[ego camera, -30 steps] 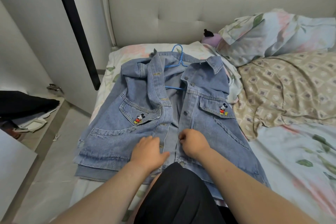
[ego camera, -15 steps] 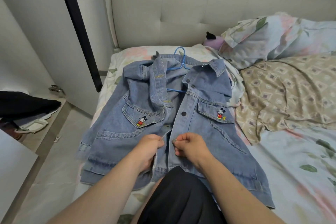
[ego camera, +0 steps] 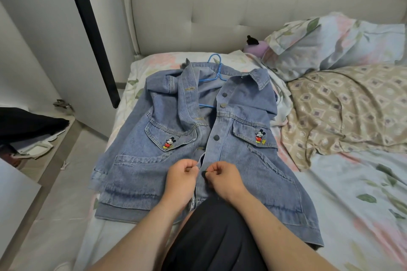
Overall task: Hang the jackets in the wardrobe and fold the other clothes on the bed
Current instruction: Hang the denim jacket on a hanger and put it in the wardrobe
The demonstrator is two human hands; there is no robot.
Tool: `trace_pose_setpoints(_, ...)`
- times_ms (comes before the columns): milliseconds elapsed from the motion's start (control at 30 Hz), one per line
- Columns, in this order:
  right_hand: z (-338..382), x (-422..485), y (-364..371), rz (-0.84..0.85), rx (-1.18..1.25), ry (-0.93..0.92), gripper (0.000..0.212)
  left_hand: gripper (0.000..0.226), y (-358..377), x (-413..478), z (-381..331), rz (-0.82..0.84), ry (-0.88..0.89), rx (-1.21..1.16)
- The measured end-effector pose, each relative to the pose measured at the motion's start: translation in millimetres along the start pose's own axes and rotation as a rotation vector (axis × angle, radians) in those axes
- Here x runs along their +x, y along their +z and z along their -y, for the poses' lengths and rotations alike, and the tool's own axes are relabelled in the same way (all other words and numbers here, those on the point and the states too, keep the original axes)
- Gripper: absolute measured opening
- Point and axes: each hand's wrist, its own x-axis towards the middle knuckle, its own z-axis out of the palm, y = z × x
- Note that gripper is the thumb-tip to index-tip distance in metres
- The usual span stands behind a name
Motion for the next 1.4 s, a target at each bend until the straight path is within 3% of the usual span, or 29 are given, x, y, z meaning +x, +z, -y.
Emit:
trace_pose_setpoints(133,-3.3,-0.3,-0.1,0.018,0.114,0.039,0.026,0.029,8.4,-5.7,4.4,0.063,0.061,0.106)
trace_pose_setpoints(267,-6.2,-2.3,-0.9,0.066,0.319,0.109,0.027,0.023,7.5,-2.9,10.6,-0.005,0.066,0.157)
trace_pose_setpoints(367,-6.5,-3.2,-1.9,0.095,0.323,0.096,0.025,0.019,8.6,-1.8,12.8,-0.011,0.039,0.137)
trace_pose_setpoints(467,-9.0,-2.1,-2.4,0.107,0.326,0.091,0.023,0.02,9.5,-4.0,8.5,0.018,0.001,0.029)
trace_pose_setpoints(600,-11.0,-1.7,-2.0,0.105,0.312,0.091,0.023,0.031,8.5,-4.0,4.8,0.036,-0.203,-0.286)
trace_pose_setpoints(800,-11.9,-3.0,-3.0,0.104,0.323,0.086,0.023,0.017,9.6,-0.1,14.5,0.046,-0.237,-0.195)
trace_pose_setpoints(967,-12.4,-2.6,-1.1,0.098,0.307,0.072,0.025,0.021,12.9,-0.1,17.4,0.058,-0.16,-0.011)
trace_pose_setpoints(1167,-15.1,-2.4,-3.1,0.122,0.291,0.051,0.023,0.017,12.8,1.3,14.3,0.062,-0.108,0.019)
trace_pose_setpoints(1400,-10.0,-2.7,-4.9,0.132,0.57,0.213,0.023,0.029,16.4,1.9,15.5,0.091,-0.007,0.15)
